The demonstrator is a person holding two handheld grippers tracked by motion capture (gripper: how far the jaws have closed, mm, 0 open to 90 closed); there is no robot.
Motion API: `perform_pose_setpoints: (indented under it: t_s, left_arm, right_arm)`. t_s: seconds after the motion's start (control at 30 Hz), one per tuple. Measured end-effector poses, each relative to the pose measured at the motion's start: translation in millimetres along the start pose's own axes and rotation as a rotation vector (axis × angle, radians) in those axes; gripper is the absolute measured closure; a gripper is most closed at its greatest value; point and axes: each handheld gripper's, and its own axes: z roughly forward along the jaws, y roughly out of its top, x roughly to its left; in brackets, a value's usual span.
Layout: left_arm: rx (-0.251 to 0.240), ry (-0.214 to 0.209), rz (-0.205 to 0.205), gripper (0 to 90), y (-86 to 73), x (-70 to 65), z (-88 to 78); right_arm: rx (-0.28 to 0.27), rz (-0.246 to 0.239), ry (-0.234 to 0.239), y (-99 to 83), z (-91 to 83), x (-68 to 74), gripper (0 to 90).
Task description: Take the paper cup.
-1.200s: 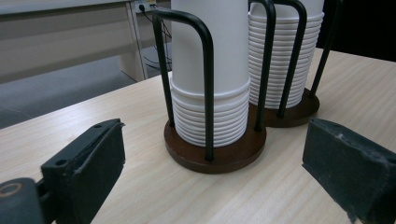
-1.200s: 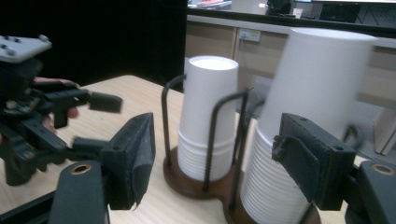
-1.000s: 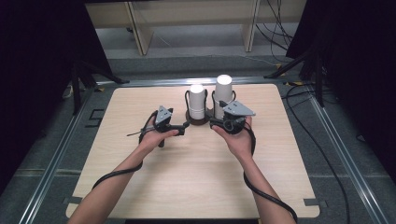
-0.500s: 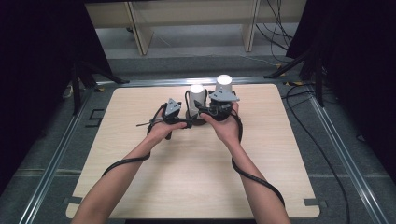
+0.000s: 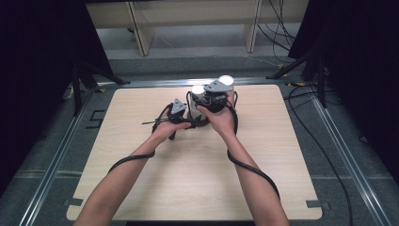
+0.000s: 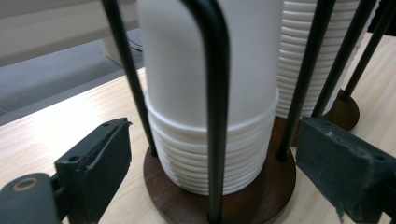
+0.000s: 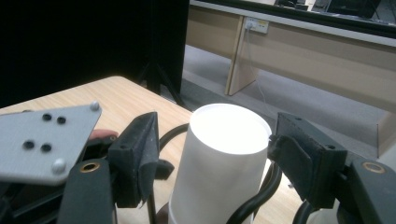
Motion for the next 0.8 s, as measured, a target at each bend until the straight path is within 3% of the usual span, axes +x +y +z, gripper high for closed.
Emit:
perform_pose_setpoints:
  t_s: [0.07, 0.1, 0.27, 0.47, 0.53, 0.57, 0.8]
  left_arm:
    - [-0.002, -0.002, 0.005, 10.7, 0.4, -0.7, 1.4]
    - [0.011, -0.003, 0.015, 11.0, 1.1, -0.9, 1.5]
    - [0.018, 0.005, 0.003, 12.1, 1.1, -0.7, 6.4]
    - [0.028, 0.01, 0.0, 14.0, 1.2, 0.4, 9.6]
    - [0.034, 0.009, 0.014, 14.2, 1.7, 0.9, 10.2]
    - [0.025, 0.005, -0.004, 14.2, 1.5, 0.1, 11.9]
    - [0.024, 0.01, -0.024, 14.8, 0.8, 0.3, 14.3]
  right_arm:
    - [0.007, -0.002, 0.0, 0.5, 3.4, -0.8, 33.2]
    - [0.008, -0.027, -0.004, 0.7, 5.5, -2.0, 33.2]
    - [0.035, -0.003, -0.012, -0.1, 10.4, -2.6, 33.2]
    - [0.051, -0.008, -0.028, -4.4, 15.2, -3.8, 33.2]
    - [0.052, -0.006, -0.029, -6.9, 17.1, -3.4, 33.1]
    - [0.052, -0.005, -0.03, -7.2, 17.9, -2.6, 33.0]
    - [0.063, -0.008, -0.033, -5.5, 21.1, -3.2, 33.0]
